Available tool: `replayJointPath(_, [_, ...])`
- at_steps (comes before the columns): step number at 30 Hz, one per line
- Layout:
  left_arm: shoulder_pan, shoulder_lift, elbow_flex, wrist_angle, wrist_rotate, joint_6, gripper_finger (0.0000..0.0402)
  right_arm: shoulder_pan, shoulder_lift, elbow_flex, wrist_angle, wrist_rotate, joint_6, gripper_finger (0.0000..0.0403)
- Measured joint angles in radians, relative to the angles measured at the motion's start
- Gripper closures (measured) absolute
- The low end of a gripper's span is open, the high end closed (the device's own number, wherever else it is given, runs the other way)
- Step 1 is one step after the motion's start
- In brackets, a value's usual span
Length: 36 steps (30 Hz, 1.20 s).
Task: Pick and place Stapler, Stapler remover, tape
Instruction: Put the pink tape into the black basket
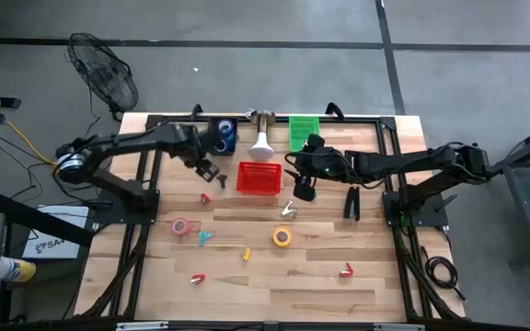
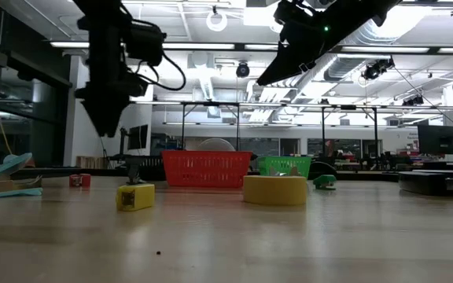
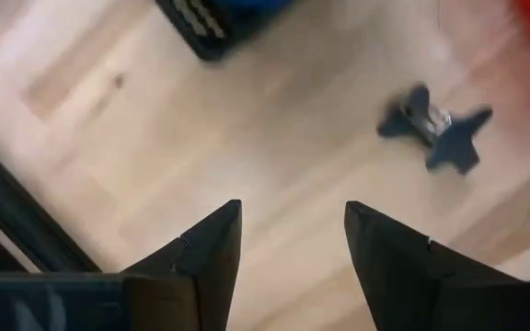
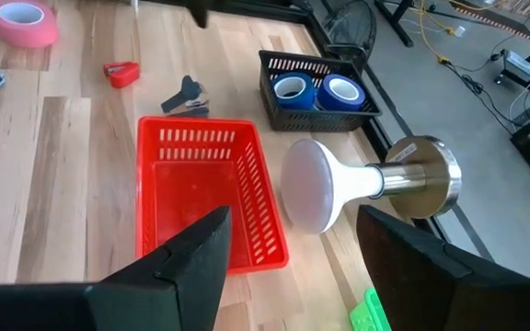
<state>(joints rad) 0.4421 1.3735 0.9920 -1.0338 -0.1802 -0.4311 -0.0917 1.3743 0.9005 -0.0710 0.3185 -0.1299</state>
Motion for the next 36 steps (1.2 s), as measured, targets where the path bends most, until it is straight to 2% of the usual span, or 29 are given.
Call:
replayJointPath(6, [-0.154, -0.073, -0.138, -0.001, 0.001, -0.271, 0.0213, 0.000, 0.000, 0.000, -0.004, -0.029, 0.000, 0.0176])
replayJointPath(12, [-0.333, -0.105, -0.224, -0.002, 0.069, -0.500, 0.0213, 0.000, 0.000, 0.000, -0.007, -0.041, 0.000, 0.0176])
replayJointPath(30, [-0.798, -0.105, -0.228, 0.007, 0.124, -1.086, 0.0213, 0.000, 0.000, 0.000, -0.022, -0.041, 0.028, 0.0176])
replayJointPath(36, [-0.906, -0.104, -0.228, 0.022, 0.121, -1.247, 0.0213, 0.001, 0.000, 0.000, -0.023, -0.051, 0.029, 0.0176])
